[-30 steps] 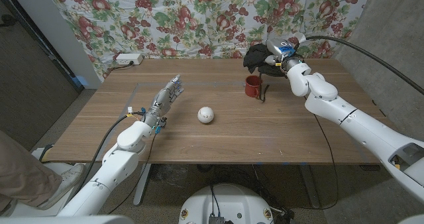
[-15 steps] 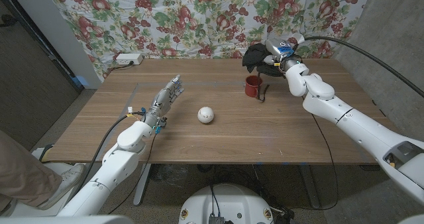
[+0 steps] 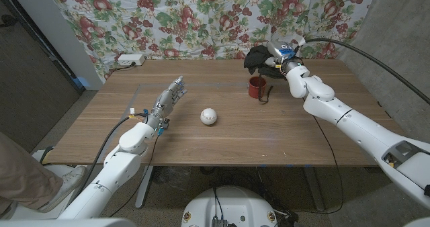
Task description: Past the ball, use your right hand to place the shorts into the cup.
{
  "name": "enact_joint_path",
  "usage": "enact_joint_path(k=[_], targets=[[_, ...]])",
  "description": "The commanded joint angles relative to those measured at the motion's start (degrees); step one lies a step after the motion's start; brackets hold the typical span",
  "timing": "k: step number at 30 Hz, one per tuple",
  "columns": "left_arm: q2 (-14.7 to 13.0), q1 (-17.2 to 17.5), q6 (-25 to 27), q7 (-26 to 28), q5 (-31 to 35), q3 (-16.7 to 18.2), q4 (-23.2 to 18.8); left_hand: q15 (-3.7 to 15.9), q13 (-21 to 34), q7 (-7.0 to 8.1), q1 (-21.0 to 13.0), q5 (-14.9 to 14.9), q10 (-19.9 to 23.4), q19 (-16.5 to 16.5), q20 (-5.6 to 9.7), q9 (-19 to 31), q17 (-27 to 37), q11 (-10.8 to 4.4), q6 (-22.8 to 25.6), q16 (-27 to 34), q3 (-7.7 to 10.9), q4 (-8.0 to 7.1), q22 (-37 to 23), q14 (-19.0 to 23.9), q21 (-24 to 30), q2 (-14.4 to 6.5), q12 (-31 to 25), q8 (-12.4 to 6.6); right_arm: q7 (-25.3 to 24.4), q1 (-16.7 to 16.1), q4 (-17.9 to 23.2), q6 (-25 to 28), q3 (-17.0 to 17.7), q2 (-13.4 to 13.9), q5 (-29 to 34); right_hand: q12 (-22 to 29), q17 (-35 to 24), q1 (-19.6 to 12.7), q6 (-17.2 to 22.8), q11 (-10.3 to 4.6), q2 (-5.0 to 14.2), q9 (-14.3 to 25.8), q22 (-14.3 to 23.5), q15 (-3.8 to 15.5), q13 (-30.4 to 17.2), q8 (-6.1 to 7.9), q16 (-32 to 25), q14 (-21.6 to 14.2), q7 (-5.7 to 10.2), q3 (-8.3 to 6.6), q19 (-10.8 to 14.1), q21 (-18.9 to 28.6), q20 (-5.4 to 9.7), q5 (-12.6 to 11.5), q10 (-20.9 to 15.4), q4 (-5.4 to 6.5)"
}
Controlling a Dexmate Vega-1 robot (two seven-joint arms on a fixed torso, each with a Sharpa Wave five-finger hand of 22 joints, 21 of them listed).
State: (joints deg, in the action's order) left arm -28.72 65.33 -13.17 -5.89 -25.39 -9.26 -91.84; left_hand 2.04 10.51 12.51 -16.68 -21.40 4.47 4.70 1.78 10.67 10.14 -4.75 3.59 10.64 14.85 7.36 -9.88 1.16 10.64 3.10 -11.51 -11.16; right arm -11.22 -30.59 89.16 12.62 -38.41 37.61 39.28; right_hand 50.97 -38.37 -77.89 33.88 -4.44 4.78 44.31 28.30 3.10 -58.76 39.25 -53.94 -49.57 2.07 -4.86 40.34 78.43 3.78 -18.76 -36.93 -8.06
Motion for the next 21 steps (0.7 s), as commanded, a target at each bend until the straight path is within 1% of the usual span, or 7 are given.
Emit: enact_joint_path(k=[1,3,11,12,18,21], targets=[[-0.19,-0.06,0.16,0.1,0.04,0.14,-0.14,2.87,0.32,0.07,0.01,0.15,0.77,0.29,2.95,0.19,0.18,-0.06,0.32,0.14,0.21,0.19,-0.19,0.1,0.48,-0.32,-0.18,-0.11,-1.99,0.83,-3.33,-0.46,-1.07,-1.57,-1.09,0.01,-0.08,-1.7,0.8,-3.06,2.28,0.3,0.42,10.04,-0.16,0.42,-0.42,-3.03,0.06,-2.41,-0.42,0.26,7.25,0.31,-3.24,0.17],[-0.25,-0.07,0.2,-0.06,-0.04,0.15,-0.16,2.9,0.32,0.07,0.01,0.15,0.8,0.29,2.98,0.19,0.18,-0.09,0.28,0.15,0.22,0.2,-0.19,0.12,0.49,-0.32,-0.18,-0.09,-3.37,0.79,-4.15,-0.98,-1.19,-1.8,-1.16,-0.07,-0.03,-1.65,0.76,-3.04,2.31,0.36,0.6,10.01,-0.07,0.47,-0.45,-3.02,0.08,-2.51,-0.42,0.23,7.25,0.32,-3.28,0.18],[-0.29,-0.4,0.24,-0.32,-0.03,0.08,-0.1,2.92,0.32,0.06,-0.02,0.17,0.74,0.3,2.99,0.19,0.18,-0.09,0.37,0.15,0.24,0.22,-0.19,0.13,0.49,-0.35,-0.15,-0.12,-4.34,1.02,-5.52,-0.98,-1.73,-2.37,-1.85,-0.22,-0.07,-1.61,1.3,-2.99,2.25,0.1,0.73,10.06,0.16,0.62,-0.52,-2.88,0.14,-2.82,-0.53,0.08,7.23,0.42,-3.65,0.09],[-0.36,-0.47,0.28,-0.36,0.04,0.05,-0.13,2.95,0.32,0.06,-0.03,0.17,0.71,0.31,2.98,0.19,0.18,-0.08,0.39,0.15,0.24,0.22,-0.19,0.14,0.49,-0.36,-0.14,-0.12,-4.66,1.04,-5.75,-0.97,-1.82,-2.48,-1.84,-0.17,-0.18,-1.57,1.29,-2.81,2.22,0.12,0.72,10.05,0.06,0.64,-0.65,-3.0,0.14,-2.81,-0.49,0.13,7.27,0.44,-3.68,0.1],[-0.49,-0.57,0.38,-0.28,0.08,0.17,-0.39,2.92,0.32,0.07,-0.06,0.18,0.73,0.28,2.95,0.19,0.18,0.0,0.42,0.13,0.27,0.24,-0.19,0.09,0.48,-0.39,-0.15,-0.13,-6.75,1.02,-7.18,-1.45,-2.07,-3.19,-2.4,-0.22,-0.13,-1.46,1.38,-3.01,2.18,-0.02,0.56,10.07,-0.01,0.68,-0.61,-2.99,0.09,-2.95,-0.54,0.17,7.31,0.54,-3.73,0.08],[-0.63,-0.48,0.58,-0.16,0.11,0.27,-0.71,2.9,0.32,0.07,-0.08,0.18,0.74,0.28,2.98,0.19,0.17,0.03,0.43,0.13,0.28,0.25,-0.19,0.1,0.48,-0.4,-0.15,-0.13,-6.95,1.12,-7.49,-1.55,-2.35,-3.23,-2.48,-0.18,-0.22,-1.43,1.29,-2.97,2.12,-0.04,0.69,10.07,-0.2,0.67,-0.64,-2.89,0.13,-3.08,-0.53,0.13,7.2,0.56,-3.69,0.05]])
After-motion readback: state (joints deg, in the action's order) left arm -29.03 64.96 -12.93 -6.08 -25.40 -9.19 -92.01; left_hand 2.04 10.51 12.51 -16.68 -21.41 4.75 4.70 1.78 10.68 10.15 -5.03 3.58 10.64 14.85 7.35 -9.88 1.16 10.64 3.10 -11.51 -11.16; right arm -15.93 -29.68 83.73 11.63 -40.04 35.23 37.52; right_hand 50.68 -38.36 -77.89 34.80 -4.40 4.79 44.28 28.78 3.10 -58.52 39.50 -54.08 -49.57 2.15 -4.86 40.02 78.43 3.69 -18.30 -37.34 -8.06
